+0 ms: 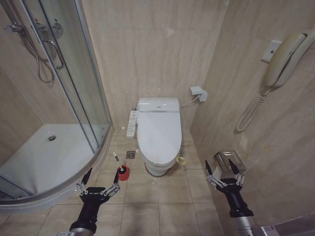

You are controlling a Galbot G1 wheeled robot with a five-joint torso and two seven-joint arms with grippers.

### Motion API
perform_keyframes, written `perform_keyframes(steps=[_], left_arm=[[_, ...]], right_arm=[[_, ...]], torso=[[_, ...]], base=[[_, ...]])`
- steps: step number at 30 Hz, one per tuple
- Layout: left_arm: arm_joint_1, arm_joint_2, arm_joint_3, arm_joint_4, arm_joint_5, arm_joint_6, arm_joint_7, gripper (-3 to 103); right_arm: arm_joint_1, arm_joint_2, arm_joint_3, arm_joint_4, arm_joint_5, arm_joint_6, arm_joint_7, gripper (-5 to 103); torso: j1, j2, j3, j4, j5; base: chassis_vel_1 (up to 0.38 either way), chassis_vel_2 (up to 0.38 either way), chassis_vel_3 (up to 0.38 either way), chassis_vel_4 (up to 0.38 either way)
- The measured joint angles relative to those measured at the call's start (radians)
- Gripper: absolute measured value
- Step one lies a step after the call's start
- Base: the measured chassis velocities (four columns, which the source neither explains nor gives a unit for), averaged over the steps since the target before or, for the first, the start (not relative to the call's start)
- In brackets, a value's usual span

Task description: Open the toilet lid, clean the toilet bowl with a toilet brush, close the toilet lid, and flush.

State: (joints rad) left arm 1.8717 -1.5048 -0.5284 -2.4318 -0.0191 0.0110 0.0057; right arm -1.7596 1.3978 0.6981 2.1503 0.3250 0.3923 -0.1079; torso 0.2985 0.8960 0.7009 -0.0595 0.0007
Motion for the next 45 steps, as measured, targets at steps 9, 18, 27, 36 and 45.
perform_keyframes(steps=[9,18,27,36,45], left_arm=[[0.0,0.0,0.0,0.0,0.0,0.0,0.0,100],[0.0,0.0,0.0,0.0,0.0,0.0,0.0,100],[0.0,0.0,0.0,0.0,0.0,0.0,0.0,100],[0.0,0.0,0.0,0.0,0.0,0.0,0.0,100],[0.0,0.0,0.0,0.0,0.0,0.0,0.0,100]], right_arm=[[0.005,-0.001,0.008,-0.006,0.006,0.018,-0.013,100],[0.028,-0.002,0.01,-0.025,0.004,0.031,0.004,100],[0.045,-0.008,0.021,-0.038,-0.015,0.033,0.029,100],[0.068,-0.008,0.021,-0.062,-0.03,0.026,0.071,100],[0.089,-0.022,0.028,-0.076,-0.034,0.028,0.078,100]], torso=[[0.0,0.0,0.0,0.0,0.0],[0.0,0.0,0.0,-0.0001,0.0],[0.0,0.0,0.0,0.0001,0.0001],[-0.001,0.0,0.0,0.0,0.0001],[0.001,0.0,0.0,0.0002,0.0]], base=[[0.0,0.0,0.0,0.0],[-0.054,0.062,0.063,-0.054],[-0.091,0.081,0.07,-0.078],[-0.011,0.016,0.013,-0.01],[-0.109,0.106,0.115,-0.104]])
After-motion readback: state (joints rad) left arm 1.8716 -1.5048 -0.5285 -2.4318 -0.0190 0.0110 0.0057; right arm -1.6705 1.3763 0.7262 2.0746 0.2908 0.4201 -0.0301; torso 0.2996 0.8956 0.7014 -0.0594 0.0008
